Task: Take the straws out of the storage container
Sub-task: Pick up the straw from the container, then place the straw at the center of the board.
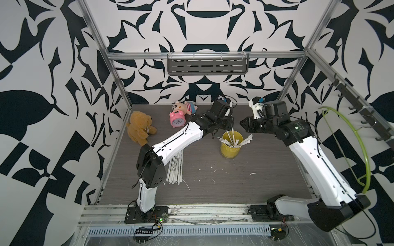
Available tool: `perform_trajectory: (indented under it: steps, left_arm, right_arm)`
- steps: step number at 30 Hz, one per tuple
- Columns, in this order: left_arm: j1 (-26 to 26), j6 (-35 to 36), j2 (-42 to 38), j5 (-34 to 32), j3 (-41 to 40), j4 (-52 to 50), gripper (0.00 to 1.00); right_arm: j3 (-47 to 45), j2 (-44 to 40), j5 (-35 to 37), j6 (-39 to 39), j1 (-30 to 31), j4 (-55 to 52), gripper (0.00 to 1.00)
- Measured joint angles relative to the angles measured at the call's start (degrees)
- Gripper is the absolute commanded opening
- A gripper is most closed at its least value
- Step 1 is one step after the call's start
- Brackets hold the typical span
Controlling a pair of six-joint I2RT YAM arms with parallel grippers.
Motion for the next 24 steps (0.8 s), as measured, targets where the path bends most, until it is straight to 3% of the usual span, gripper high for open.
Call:
perform_trajectory:
  steps: [7, 14, 24]
  left_arm:
    - [0.0, 2.7, -6.3, 1.2, 0.0, -0.1, 0.00]
    - [0.0, 5.5, -14.7, 1.0, 0.0, -3.1, 0.00]
    - [2.9, 6.8, -25.8, -1.6, 3.1, -24.9, 0.00]
  right_arm:
    - [0.3, -2.3, -0.9, 0.7, 0.0, 0.8, 0.18]
    - [2.0, -2.5, -6.7, 2.0, 0.2, 1.5, 0.17]
    - [9.4, 3.1, -9.1, 1.8, 11.3, 1.1, 0.12]
